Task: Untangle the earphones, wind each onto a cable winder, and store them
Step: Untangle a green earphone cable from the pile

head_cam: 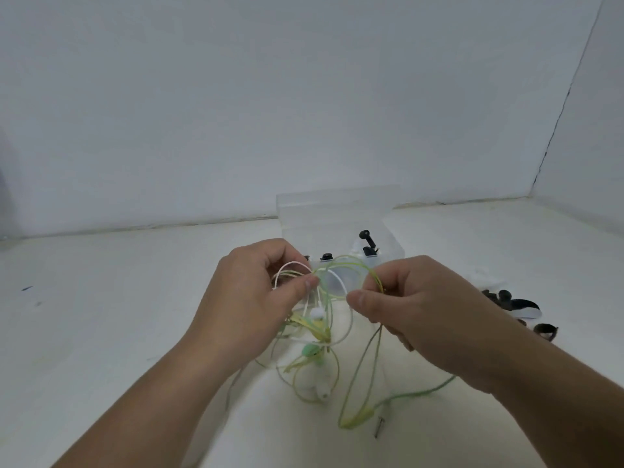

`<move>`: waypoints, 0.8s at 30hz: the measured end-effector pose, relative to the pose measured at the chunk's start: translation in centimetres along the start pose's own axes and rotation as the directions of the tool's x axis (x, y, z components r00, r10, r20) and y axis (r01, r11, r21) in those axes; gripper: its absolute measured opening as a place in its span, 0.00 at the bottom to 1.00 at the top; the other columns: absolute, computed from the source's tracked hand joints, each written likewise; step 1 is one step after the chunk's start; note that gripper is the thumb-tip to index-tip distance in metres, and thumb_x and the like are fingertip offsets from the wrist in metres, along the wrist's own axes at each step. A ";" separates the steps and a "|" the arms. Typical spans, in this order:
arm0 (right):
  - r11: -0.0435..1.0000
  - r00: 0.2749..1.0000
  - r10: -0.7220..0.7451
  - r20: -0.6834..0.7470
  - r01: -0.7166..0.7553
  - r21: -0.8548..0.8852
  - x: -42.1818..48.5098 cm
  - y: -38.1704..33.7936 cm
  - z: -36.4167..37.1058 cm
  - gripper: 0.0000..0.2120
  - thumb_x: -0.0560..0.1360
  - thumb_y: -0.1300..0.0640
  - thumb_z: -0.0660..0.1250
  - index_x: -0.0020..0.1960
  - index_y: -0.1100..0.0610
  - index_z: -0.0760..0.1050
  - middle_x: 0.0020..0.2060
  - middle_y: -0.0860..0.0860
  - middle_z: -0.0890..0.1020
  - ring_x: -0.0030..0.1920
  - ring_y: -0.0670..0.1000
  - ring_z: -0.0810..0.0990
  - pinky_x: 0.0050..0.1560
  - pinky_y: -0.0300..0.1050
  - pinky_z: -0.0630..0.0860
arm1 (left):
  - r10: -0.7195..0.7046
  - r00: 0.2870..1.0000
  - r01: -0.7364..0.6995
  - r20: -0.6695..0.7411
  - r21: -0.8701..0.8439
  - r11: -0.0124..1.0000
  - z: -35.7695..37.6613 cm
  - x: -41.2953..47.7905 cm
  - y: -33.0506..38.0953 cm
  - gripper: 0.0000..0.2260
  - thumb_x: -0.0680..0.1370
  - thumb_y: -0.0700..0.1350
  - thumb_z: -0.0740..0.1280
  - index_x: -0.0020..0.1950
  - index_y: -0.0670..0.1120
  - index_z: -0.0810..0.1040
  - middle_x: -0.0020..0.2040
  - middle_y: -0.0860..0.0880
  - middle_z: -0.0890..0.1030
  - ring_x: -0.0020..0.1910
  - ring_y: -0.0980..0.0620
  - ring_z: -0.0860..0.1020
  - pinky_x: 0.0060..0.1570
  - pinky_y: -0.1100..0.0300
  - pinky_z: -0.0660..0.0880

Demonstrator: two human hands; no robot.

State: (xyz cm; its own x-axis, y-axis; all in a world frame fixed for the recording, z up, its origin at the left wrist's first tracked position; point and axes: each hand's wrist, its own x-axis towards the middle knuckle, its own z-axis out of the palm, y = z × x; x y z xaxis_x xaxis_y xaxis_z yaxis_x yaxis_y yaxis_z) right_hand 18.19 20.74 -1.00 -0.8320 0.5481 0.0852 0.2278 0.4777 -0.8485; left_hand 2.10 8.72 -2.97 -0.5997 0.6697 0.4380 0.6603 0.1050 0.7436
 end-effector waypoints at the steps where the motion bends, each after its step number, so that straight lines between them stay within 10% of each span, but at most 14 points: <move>1: 1.000 1.000 -0.006 -0.011 0.006 -0.021 0.0 0.1 0.0 0.18 0.75 0.49 0.71 0.35 0.62 0.74 0.24 0.49 0.68 0.27 0.49 0.65 0.28 0.40 0.64 | 0.005 1.000 -0.005 -0.007 -0.005 1.000 0.1 0.0 0.0 0.07 0.73 0.43 0.76 0.38 0.52 0.80 0.33 0.55 0.82 0.30 0.59 0.77 0.32 0.66 0.72; 14: 0.985 0.986 -0.096 -0.137 0.074 -0.157 0.2 0.9 1.7 0.11 0.74 0.50 0.72 0.36 0.55 0.81 0.17 0.45 0.66 0.20 0.45 0.63 0.25 0.34 0.62 | 0.060 0.998 -0.061 0.014 0.113 0.992 1.1 -0.8 0.7 0.08 0.76 0.41 0.66 0.41 0.52 0.81 0.29 0.57 0.77 0.20 0.58 0.69 0.25 0.70 0.63; 21: 0.983 0.961 0.133 -0.244 -0.096 0.158 1.3 1.6 0.2 0.20 0.81 0.52 0.63 0.33 0.58 0.81 0.21 0.49 0.68 0.25 0.50 0.66 0.32 0.44 0.67 | -0.165 0.962 0.229 0.216 -0.321 0.919 0.1 0.1 0.2 0.01 0.72 0.39 0.75 0.42 0.41 0.84 0.35 0.45 0.83 0.33 0.50 0.79 0.34 0.60 0.77; 24: 0.964 0.962 0.180 -0.206 -0.131 0.231 1.4 1.7 -0.1 0.20 0.81 0.53 0.63 0.33 0.59 0.79 0.20 0.46 0.68 0.22 0.45 0.66 0.28 0.40 0.69 | -0.249 0.921 0.368 0.299 -0.463 0.806 -0.1 0.2 -0.1 0.13 0.63 0.42 0.77 0.44 0.36 0.84 0.37 0.40 0.83 0.32 0.46 0.78 0.32 0.61 0.76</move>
State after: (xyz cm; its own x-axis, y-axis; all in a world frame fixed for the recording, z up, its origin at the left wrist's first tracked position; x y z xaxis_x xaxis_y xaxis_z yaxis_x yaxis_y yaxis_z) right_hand 17.42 22.35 -2.25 -0.6550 0.7547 0.0371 0.2118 0.2305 -0.9497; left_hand 1.81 8.74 -2.91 -0.5814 0.8108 0.0675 0.1024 -0.0094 0.9947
